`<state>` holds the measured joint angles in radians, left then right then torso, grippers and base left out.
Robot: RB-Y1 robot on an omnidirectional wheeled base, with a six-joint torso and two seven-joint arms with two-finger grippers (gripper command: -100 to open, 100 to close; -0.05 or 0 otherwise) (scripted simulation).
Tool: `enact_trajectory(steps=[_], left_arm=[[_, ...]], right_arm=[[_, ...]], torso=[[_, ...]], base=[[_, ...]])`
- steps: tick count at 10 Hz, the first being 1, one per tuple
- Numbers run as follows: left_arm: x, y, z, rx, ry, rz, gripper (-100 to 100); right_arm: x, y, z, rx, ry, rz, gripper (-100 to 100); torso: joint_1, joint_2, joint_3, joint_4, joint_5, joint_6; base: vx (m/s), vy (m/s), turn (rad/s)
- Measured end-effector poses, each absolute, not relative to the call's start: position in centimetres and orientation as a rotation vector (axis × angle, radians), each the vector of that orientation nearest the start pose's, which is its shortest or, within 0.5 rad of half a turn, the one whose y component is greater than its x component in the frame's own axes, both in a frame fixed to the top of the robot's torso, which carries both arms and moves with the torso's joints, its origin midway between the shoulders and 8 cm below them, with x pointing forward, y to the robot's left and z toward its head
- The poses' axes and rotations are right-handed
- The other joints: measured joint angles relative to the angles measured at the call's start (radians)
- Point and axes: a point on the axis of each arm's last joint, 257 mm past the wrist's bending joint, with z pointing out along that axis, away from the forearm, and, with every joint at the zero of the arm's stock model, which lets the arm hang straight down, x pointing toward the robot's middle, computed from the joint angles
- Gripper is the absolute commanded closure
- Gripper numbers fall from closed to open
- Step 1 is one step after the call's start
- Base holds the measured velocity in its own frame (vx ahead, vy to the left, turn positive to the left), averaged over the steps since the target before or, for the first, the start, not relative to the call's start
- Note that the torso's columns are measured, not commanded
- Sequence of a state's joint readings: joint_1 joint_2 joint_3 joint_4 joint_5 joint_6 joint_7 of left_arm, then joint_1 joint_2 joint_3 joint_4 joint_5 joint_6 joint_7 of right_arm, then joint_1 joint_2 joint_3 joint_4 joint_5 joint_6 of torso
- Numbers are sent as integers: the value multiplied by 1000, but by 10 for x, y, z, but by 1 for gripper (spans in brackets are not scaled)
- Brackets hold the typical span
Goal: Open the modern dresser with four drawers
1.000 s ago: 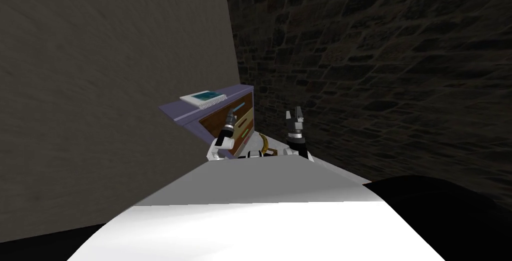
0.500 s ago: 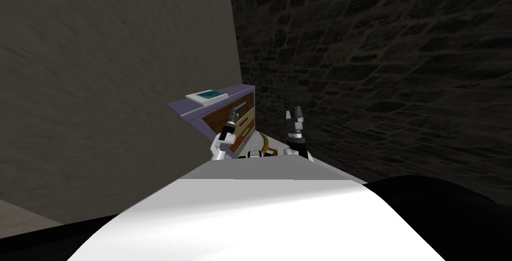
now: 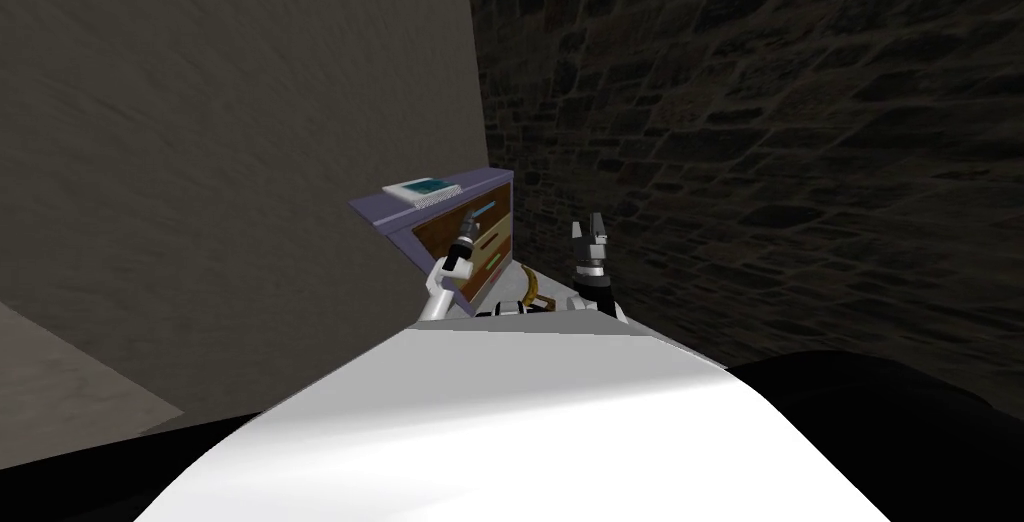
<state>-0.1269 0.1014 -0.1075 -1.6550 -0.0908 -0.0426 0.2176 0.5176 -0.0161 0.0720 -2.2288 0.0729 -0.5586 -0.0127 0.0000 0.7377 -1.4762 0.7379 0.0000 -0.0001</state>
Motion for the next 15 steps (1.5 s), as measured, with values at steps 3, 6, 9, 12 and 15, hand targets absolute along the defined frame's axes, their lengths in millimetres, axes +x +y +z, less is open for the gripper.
enact_trajectory(steps=[3, 6, 9, 12, 15], left_arm=[[585, 158, -106, -962, 1152, -1465, -100], [597, 156, -101, -958, 1158, -1473, 100], [578, 159, -106, -961, 1146, -1465, 100], [557, 163, -105, -963, 1126, -1457, 100], [539, 165, -106, -967, 1111, -1446, 100]], right_arm=[[347, -246, 6, 619, 676, 1338, 0], [347, -246, 6, 619, 676, 1338, 0], [347, -246, 6, 619, 676, 1338, 0], [347, -246, 6, 619, 676, 1338, 0], [347, -246, 6, 619, 676, 1338, 0]], torso=[[0, 0, 0, 0, 0, 0], [1, 0, 0, 0, 0, 0], [1, -3, -2, -2, 1, 0], [1, -2, -1, -2, 1, 0], [3, -2, -1, -4, 2, -2]], base=[[-37, -22, 87], [-4, -5, -26], [54, 33, -98], [36, 19, -70], [37, 18, -86]])
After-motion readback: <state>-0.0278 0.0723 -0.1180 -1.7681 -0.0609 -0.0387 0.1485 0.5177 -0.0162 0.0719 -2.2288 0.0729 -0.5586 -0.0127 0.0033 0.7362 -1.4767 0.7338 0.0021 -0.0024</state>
